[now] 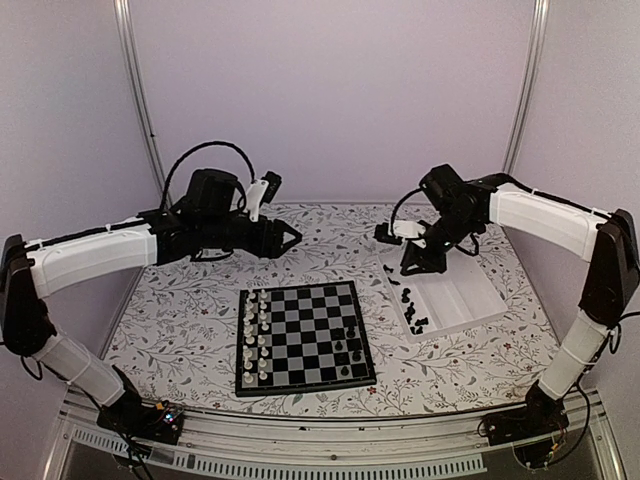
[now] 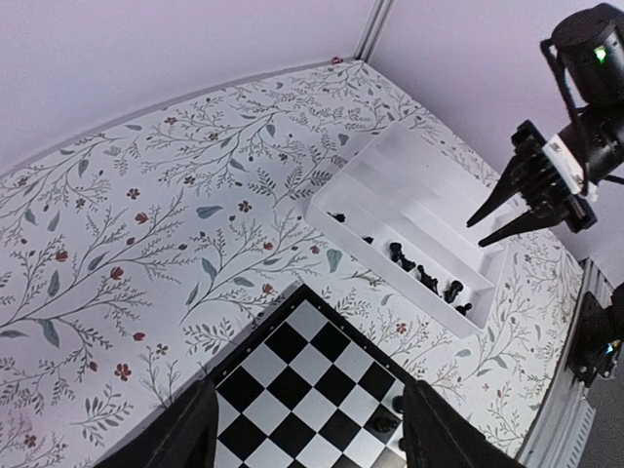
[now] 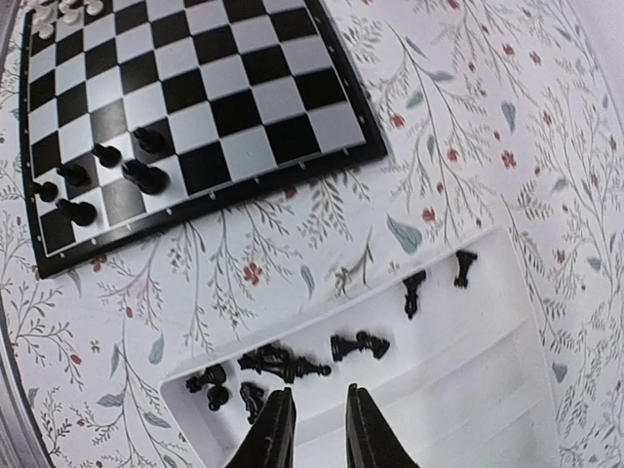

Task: Set up the chess pieces on the board
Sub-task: Pick up the chess piece from the storage box.

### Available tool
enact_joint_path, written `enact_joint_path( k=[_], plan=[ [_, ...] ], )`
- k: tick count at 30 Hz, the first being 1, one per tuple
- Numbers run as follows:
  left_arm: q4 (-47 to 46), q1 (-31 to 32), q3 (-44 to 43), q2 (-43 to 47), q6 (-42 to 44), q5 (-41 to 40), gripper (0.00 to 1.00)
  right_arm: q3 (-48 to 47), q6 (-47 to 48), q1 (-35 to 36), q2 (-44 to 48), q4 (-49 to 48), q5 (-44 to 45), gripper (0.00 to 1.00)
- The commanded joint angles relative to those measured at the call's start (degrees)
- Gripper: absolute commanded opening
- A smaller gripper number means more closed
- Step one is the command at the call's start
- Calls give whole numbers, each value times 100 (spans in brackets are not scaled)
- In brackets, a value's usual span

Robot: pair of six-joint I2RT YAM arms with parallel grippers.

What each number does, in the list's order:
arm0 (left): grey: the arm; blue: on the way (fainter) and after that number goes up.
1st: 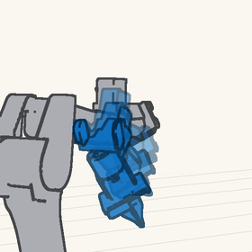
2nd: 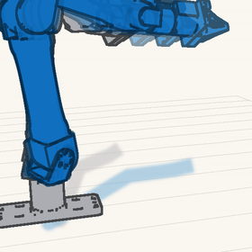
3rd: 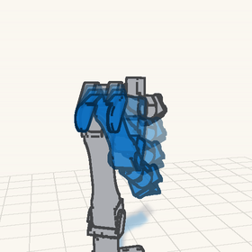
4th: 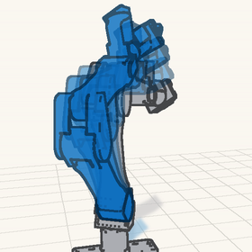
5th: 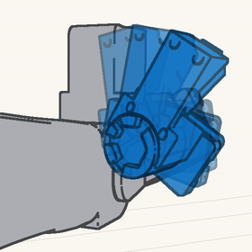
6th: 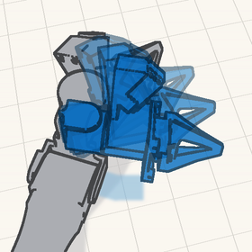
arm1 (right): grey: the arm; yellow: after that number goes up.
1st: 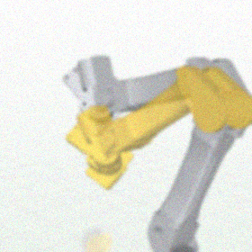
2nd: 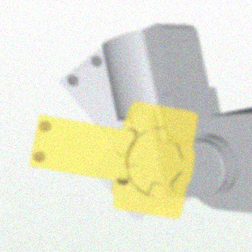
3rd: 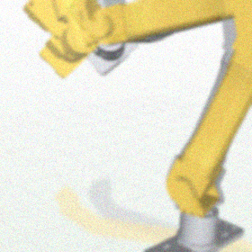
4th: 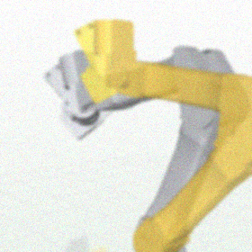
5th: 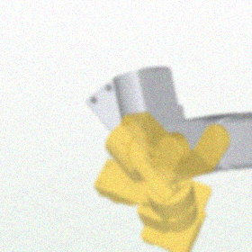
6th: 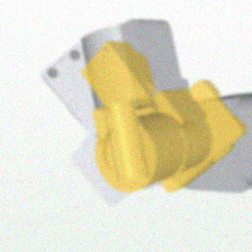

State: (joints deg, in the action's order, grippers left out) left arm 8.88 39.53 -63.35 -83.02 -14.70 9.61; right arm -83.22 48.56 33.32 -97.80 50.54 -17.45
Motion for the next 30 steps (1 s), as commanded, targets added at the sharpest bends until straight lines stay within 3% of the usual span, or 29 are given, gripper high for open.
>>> enact_joint_path(
  k=[1, 9, 24, 30],
  plan=[
    [-24, 230, -564, -521, 178, 222, 66, 844, -43, -488, 434, -219, -28, 20],
    [174, 573, -1387, -1488, 214, 302, 65, 1914, 220, -729, 499, -778, 391, 20],
    [593, 714, -1612, -1596, 267, -35, 64, 720, -877, -731, -951, -1264, 437, 20],
    [596, 723, -1458, -1536, 211, -69, 64, 92, -1289, -727, -1546, -1035, 336, 20]
  ],
)
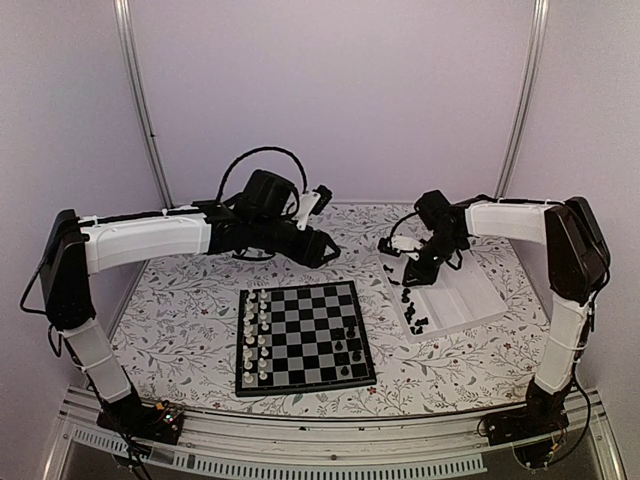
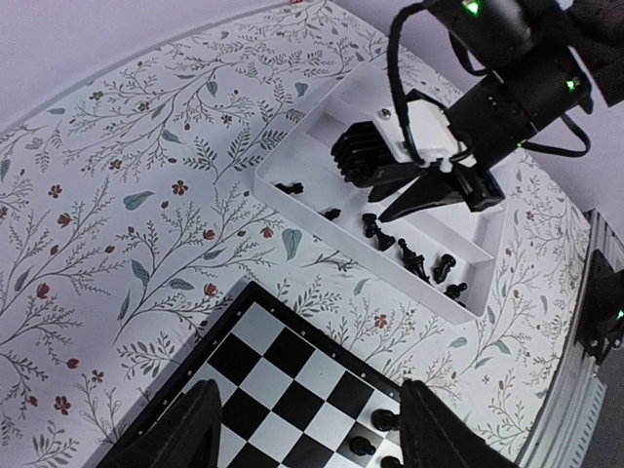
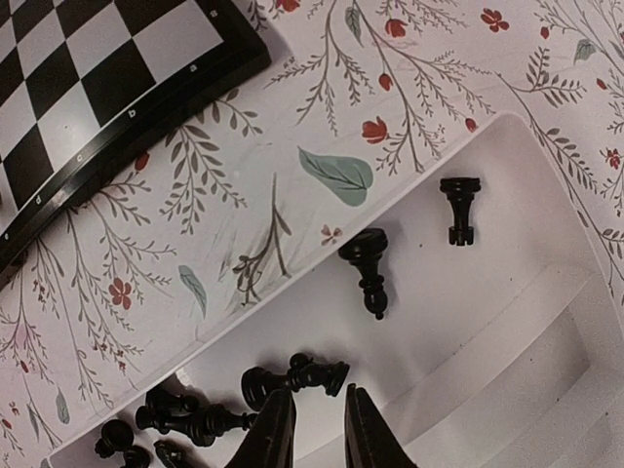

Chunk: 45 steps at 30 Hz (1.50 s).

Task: Set up the chess pieces on the board
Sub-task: Pick up the chess piece from the storage box.

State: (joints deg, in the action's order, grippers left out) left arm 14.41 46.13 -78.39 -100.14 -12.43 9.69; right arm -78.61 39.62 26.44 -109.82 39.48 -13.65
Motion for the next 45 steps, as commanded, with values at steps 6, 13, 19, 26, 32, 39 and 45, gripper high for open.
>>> enact_joint_path(
  k=[6, 13, 19, 26, 32, 39, 45],
  plan=[
    [-57, 63, 249, 323, -41, -136, 64, -774, -670, -43, -753, 470, -210, 24],
    [-87, 64, 298, 307, -21, -148, 64, -893, -939, -40, -911, 735, -75, 31],
    [-99, 63, 306, 278, -17, -143, 64, -856, -1093, -35, -962, 891, 28, 34],
    [-132, 63, 346, 276, -36, -108, 64, -647, -1137, 55, -956, 832, 138, 28],
    [-132, 65, 366, 297, -32, -115, 64, -325, -1052, 220, -818, 633, 526, 23],
    [-162, 63, 421, 314, -27, -100, 64, -187, -1226, 222, -619, 728, 669, 23],
    [-181, 63, 448, 352, -28, -108, 64, -4, -1353, 231, -494, 940, 592, 29]
  ],
)
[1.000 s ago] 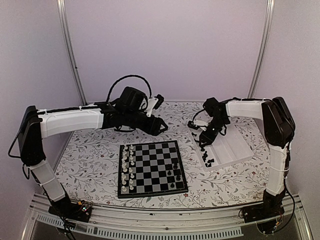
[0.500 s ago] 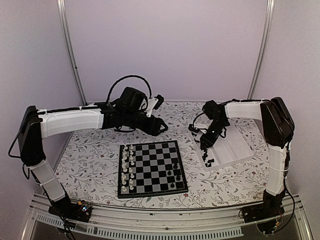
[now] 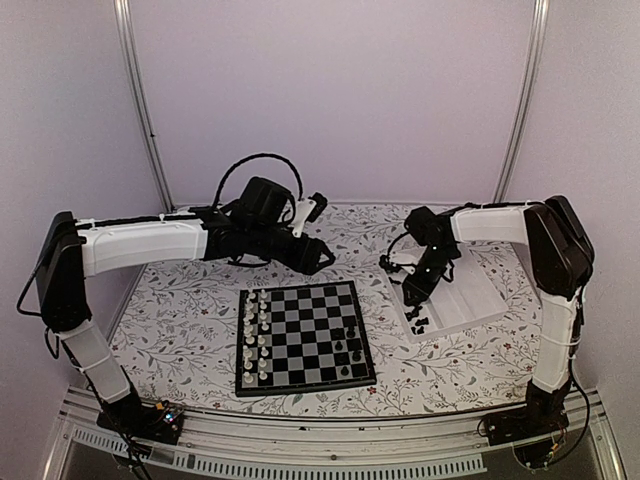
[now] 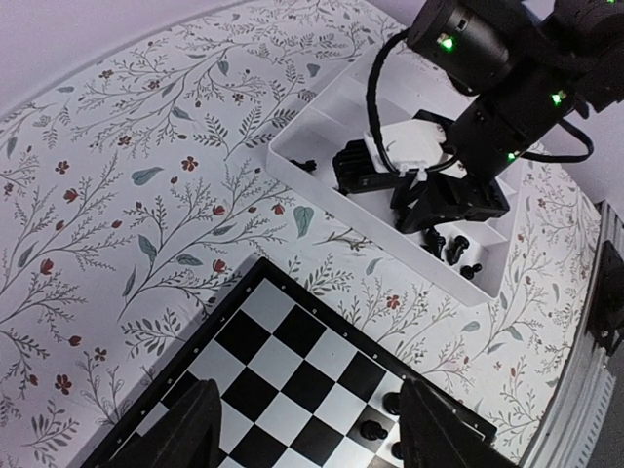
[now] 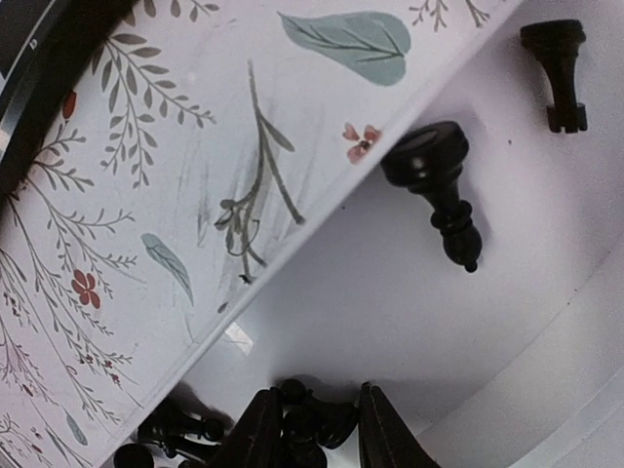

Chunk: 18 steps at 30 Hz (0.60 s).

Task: Set up the chess pieces on the board
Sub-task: Pick up the chess piece from the storage box.

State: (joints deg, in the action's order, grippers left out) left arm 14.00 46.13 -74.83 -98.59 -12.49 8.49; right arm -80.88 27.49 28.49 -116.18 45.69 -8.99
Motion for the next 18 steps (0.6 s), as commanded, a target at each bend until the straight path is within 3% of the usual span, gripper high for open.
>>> enact_joint_path(
  k=[1, 7, 13, 18],
  plan=[
    [-157, 63, 118, 212, -22, 13, 64, 275, -145, 28, 161, 313, 140, 29],
    [-266, 63, 244, 269, -77, 38, 64, 497, -180, 33, 299, 275, 226, 31],
    [-278, 69, 302, 329, -53, 2, 64, 576, -121, 69, 470, 281, 249, 19],
    [-291, 65, 312, 341, -43, -7, 64, 572, -94, 101, 616, 458, 173, 26]
  ],
)
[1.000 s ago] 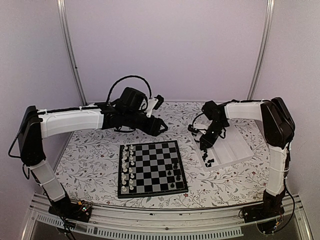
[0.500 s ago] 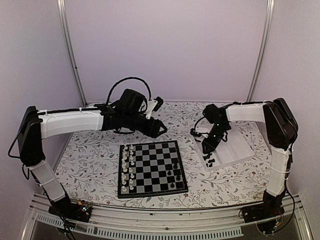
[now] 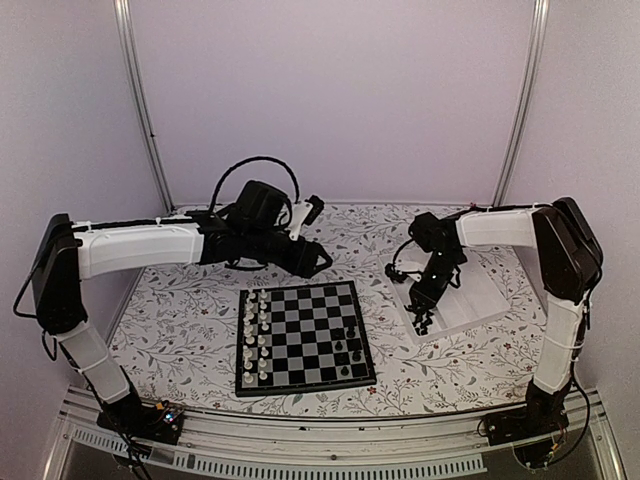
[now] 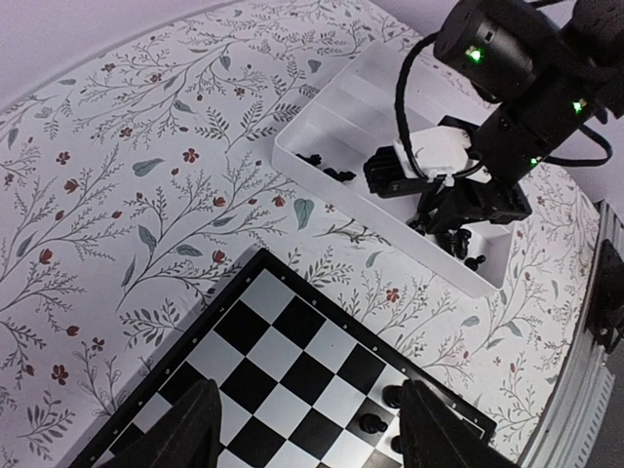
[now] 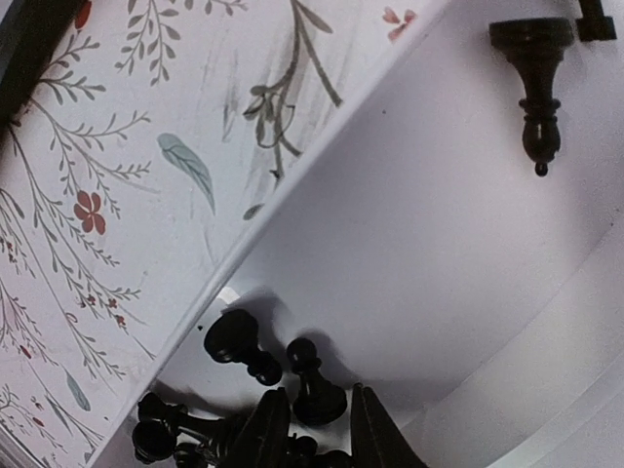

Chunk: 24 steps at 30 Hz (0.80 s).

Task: Set up the chess pieces on the board
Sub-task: Pick up the chess piece from the storage box.

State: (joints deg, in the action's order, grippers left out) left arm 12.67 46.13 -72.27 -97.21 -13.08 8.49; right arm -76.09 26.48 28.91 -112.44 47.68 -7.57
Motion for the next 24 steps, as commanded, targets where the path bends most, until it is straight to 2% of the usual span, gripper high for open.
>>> enact_joint_path(
  k=[1, 5, 13, 24],
  plan=[
    [-167, 68, 75, 217, 12, -11, 64, 135, 26, 67, 297, 278, 59, 28],
    [-282, 66, 178, 221, -3, -3, 64, 328, 62, 64, 395, 317, 140, 30],
    [-318, 74, 187, 231, -25, 40, 64, 271, 101, 59, 360, 289, 26, 14],
    [-323, 72, 187, 265, -45, 40, 64, 251, 499, 57, 1087, 297, -558, 8]
  ],
)
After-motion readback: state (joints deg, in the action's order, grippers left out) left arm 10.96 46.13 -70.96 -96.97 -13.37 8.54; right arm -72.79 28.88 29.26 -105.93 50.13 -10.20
